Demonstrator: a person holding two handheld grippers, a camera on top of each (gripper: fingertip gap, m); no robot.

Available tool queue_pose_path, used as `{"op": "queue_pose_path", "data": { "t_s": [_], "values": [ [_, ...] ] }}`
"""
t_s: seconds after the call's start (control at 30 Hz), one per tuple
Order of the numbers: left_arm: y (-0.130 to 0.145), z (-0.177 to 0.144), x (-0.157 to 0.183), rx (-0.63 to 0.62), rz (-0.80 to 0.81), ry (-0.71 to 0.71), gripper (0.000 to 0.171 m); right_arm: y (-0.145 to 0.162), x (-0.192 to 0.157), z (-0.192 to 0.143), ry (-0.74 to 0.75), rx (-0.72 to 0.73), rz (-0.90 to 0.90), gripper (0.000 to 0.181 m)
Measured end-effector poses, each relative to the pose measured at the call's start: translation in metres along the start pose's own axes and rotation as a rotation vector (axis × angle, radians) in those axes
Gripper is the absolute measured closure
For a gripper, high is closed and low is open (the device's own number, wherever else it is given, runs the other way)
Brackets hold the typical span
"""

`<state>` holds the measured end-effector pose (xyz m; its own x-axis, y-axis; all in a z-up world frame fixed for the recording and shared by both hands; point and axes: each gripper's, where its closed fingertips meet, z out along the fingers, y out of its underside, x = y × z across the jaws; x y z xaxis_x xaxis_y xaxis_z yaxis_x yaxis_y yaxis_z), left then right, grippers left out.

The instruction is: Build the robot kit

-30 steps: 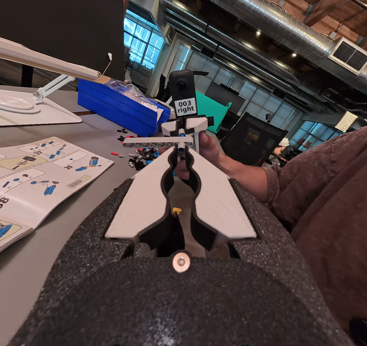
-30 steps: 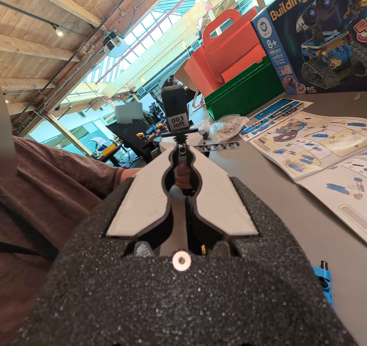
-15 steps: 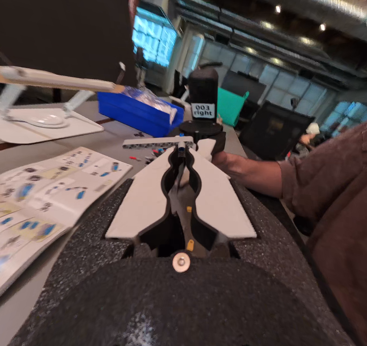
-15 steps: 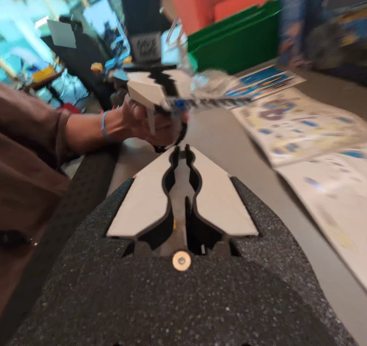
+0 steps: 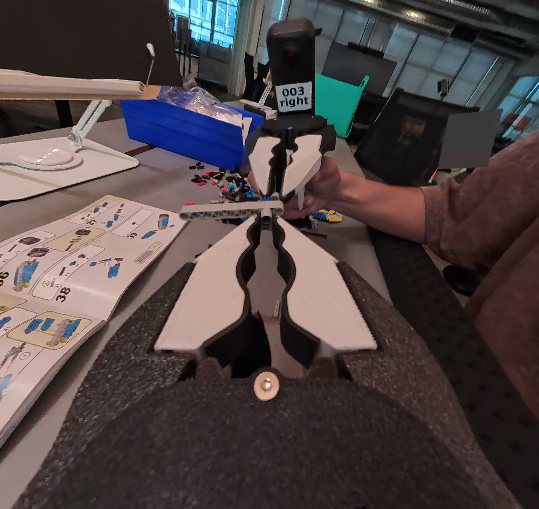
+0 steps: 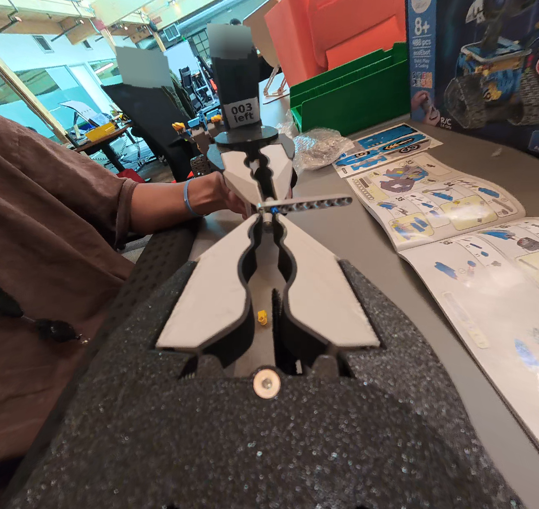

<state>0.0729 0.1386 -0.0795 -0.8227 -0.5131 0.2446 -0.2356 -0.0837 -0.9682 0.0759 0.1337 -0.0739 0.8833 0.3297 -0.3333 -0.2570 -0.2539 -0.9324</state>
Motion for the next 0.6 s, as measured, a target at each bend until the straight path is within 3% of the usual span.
{"op": "queue_pose_path", "data": {
  "t_s": [0.33,0.6],
  "values": [
    [0.01,0.001,0.003,-0.069,0.046,0.001,0.165,0.01,0.004,0.002,0.033,-0.06,-0.038,0.175],
    [0.018,0.001,0.011,-0.103,0.031,0.057,0.166,0.019,-0.004,0.002,-0.035,-0.099,-0.033,0.175]
  ]
}}
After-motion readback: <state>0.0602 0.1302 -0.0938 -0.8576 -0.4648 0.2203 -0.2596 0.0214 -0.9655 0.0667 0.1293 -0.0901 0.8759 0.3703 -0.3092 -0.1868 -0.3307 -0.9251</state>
